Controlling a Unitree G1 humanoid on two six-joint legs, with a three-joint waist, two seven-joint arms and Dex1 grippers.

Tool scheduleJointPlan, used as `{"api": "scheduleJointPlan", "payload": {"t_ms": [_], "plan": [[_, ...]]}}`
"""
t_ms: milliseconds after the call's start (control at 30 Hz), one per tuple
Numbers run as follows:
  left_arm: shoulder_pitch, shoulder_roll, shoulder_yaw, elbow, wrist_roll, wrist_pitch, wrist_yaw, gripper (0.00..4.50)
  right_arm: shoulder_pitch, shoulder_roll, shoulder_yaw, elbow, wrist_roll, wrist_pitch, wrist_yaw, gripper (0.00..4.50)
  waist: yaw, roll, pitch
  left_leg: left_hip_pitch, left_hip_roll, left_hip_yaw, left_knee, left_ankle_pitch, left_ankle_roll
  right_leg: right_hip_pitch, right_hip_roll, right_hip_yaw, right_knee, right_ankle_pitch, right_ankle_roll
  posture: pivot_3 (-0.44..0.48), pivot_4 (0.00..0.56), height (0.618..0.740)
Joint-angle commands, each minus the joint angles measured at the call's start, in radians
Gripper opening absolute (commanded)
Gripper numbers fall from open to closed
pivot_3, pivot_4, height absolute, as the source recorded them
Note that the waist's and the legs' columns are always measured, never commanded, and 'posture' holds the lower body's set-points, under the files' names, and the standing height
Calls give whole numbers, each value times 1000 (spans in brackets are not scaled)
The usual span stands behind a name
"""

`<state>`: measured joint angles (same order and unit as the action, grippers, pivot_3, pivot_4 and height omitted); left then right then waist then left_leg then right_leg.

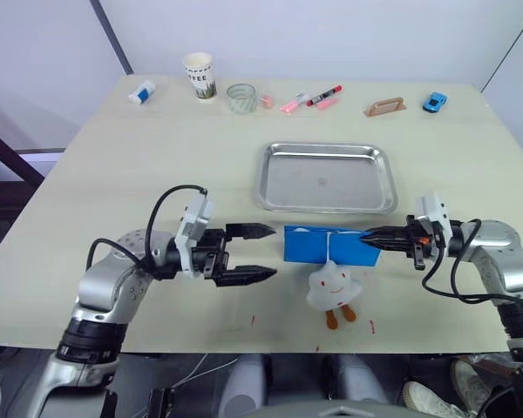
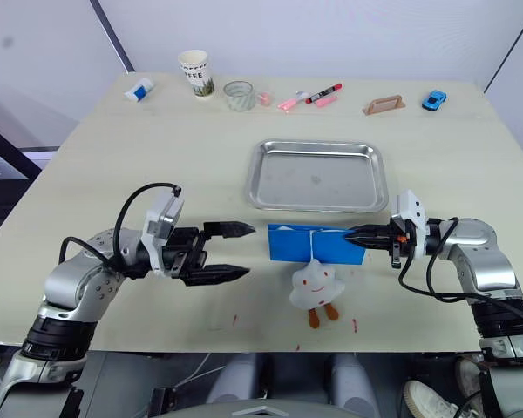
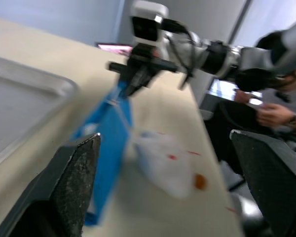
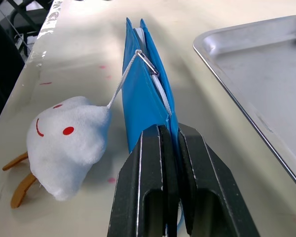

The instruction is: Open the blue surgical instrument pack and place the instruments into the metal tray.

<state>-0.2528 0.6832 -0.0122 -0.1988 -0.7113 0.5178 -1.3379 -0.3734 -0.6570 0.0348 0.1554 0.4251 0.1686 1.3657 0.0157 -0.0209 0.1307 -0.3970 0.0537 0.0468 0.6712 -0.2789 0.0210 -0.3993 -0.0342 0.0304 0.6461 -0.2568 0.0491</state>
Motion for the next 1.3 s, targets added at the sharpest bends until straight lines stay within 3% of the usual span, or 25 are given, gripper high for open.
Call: {"api": "scheduleJointPlan", "payload": {"t_ms": [33,433,933,1033,1200,1267,1300], "plan": [[-18,-6,-62,-61,47,-6,22,4466,-8,-13,-8,-7,-9,-10,4,0,0,0,0,0,0,0,0,0,0,0,0,0,0,0,0,0,150,740],[-50,-103,-281,-80,301,-129,151,4466,32,-52,-22,-66,11,41,8,0,1,0,0,0,-1,0,0,0,0,0,0,1,0,0,0,0,150,740],[-100,-217,-467,112,565,-354,194,4466,42,-82,-14,-110,30,85,4,0,2,1,0,0,-1,0,0,0,0,1,0,1,-1,0,0,0,150,740],[-108,-202,-458,94,566,-361,173,3670,42,-81,-13,-113,28,86,4,0,2,1,0,0,-1,0,0,0,0,1,0,1,0,0,0,0,150,740],[-112,-180,-435,101,567,-411,168,1281,36,-75,-8,-99,17,72,5,0,1,1,0,0,-1,0,0,0,0,1,0,1,0,0,0,0,150,740],[-103,-175,-407,84,539,-416,169,481,36,-73,-6,-93,11,63,6,0,1,1,0,0,-1,0,0,0,0,1,0,1,0,0,0,0,150,740],[-99,-174,-393,76,525,-416,171,356,36,-73,-5,-92,9,60,6,0,0,1,0,0,-1,0,0,0,0,1,0,1,0,0,0,0,150,740]]}}
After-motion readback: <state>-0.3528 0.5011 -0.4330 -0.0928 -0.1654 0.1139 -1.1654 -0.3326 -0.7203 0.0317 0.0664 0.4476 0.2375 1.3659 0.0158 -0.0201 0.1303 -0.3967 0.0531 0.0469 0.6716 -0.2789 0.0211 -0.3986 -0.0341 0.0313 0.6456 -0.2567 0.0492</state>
